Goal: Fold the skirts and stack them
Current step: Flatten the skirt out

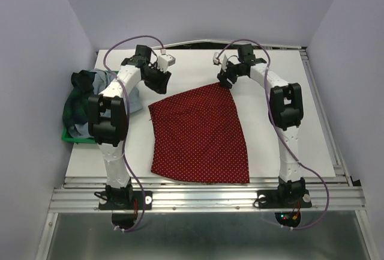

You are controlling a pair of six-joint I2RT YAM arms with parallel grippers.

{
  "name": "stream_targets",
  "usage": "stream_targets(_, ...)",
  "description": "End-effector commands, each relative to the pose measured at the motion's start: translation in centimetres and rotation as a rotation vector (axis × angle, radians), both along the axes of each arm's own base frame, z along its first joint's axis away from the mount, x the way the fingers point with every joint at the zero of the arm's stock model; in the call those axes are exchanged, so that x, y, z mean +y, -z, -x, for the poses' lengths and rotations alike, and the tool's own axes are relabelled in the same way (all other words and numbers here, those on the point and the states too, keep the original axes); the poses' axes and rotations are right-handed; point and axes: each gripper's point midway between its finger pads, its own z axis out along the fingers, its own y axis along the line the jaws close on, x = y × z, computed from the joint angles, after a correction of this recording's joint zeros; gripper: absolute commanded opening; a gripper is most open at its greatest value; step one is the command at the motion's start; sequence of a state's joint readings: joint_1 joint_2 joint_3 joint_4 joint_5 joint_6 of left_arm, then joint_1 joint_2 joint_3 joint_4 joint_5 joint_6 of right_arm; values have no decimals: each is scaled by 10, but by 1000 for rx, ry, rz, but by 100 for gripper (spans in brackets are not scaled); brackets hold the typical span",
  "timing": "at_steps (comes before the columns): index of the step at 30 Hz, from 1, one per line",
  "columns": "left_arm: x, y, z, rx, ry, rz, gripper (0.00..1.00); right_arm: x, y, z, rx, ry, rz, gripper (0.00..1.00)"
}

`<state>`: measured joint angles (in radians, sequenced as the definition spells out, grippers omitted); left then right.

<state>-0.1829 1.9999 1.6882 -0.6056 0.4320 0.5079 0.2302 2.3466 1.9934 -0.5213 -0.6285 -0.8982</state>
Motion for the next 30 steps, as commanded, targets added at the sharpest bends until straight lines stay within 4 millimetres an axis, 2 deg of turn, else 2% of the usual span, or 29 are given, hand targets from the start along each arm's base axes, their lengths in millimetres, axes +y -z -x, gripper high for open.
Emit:
stream_targets(1, 0, -26, 10, -28, -4, 36, 57, 12, -7, -26, -144, -84, -3, 67)
stream_targets(5, 9, -26, 13, -24, -28, 38, 57, 13, 14, -19, -120, -133, 10, 60)
stream_targets(9, 22, -18, 11, 0, -68, 28, 57, 7, 39, -3, -67, -183, 62, 51)
stream_targets(11, 29, -13, 10, 11, -68, 10, 57, 1, 51, 3, -50, -183, 95, 43)
stream_targets(13, 33, -3, 8, 26, -62, -24, 57, -2, 55, 5, -45, -185, 111, 31)
stream_targets(15, 38, 8, 7, 52, -38, -64, 57, -3, 55, 10, -37, -188, 110, 19)
stream_targets(17, 38, 11, 7, 60, -9, -75, 57, -1, 49, 11, -40, -188, 101, 15)
stream_targets(19, 40, 20, 9, 84, -1, -88, 57, 0, 44, 10, -34, -173, 87, 5)
stream_targets(21, 40, 27, 10, 102, 21, -93, 57, 0, 39, 7, -43, -165, 87, 1)
stream_targets(27, 44, 45, 3, 125, 1, -117, 57, -1, 34, 4, -62, -167, 94, 1)
stream_targets(30, 47, 64, 10, 182, 13, -137, 56, 0, 31, 0, -67, -157, 91, 1)
